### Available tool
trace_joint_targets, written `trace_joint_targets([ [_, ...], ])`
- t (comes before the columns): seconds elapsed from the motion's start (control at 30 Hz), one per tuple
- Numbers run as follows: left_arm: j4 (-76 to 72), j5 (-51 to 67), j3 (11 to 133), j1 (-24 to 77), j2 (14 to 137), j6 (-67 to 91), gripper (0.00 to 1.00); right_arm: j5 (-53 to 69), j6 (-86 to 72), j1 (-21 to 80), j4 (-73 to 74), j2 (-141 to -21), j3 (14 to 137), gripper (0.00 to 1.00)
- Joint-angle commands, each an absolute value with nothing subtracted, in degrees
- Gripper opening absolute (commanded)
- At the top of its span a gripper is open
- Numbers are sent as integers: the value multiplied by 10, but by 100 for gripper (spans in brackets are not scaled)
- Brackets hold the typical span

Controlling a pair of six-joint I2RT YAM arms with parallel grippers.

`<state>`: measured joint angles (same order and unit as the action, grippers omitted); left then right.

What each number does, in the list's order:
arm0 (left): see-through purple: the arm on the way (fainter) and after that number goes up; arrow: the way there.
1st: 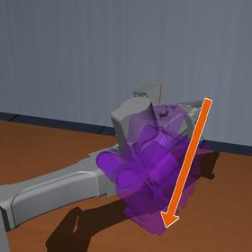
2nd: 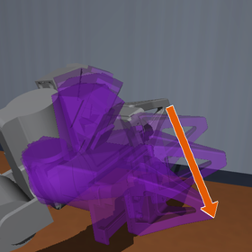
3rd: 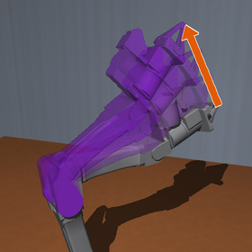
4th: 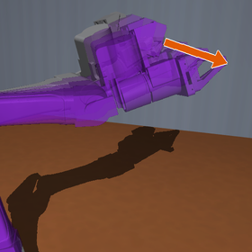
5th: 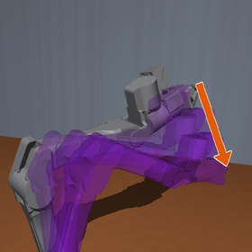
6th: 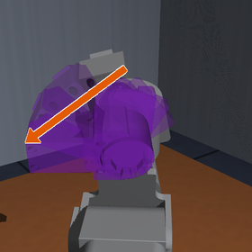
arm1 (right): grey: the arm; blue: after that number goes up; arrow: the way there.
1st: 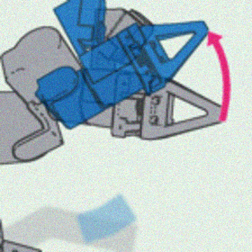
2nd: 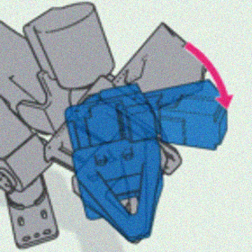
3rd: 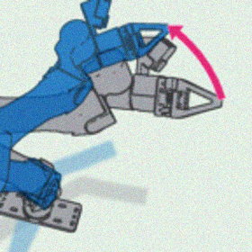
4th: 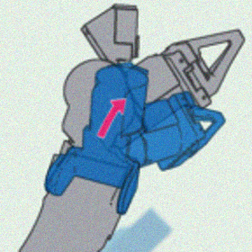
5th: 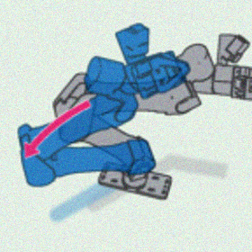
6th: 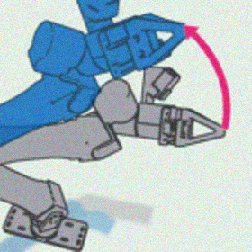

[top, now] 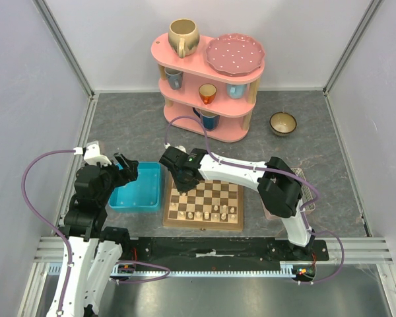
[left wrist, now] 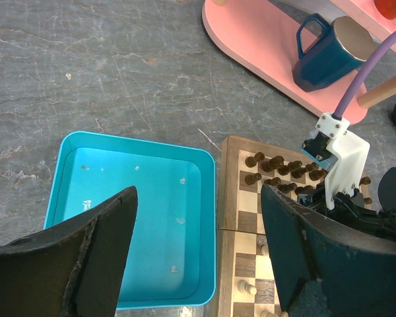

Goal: Set up the chess pieces on the board

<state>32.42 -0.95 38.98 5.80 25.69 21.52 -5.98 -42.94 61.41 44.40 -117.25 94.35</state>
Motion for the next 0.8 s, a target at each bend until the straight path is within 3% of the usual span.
trace_joint_targets([
  [0.0, 296, -3, 385, 55, 253, 208, 82, -80, -425, 618, 460, -1173, 968, 17],
  [0.3, 294, -4, 385, 55, 253, 208, 82, -80, -426, 618, 468, -1130, 946, 15],
  [0.77, 294, -4, 384, 55, 255, 208, 82, -80, -458, 622, 451, -993, 774, 15],
])
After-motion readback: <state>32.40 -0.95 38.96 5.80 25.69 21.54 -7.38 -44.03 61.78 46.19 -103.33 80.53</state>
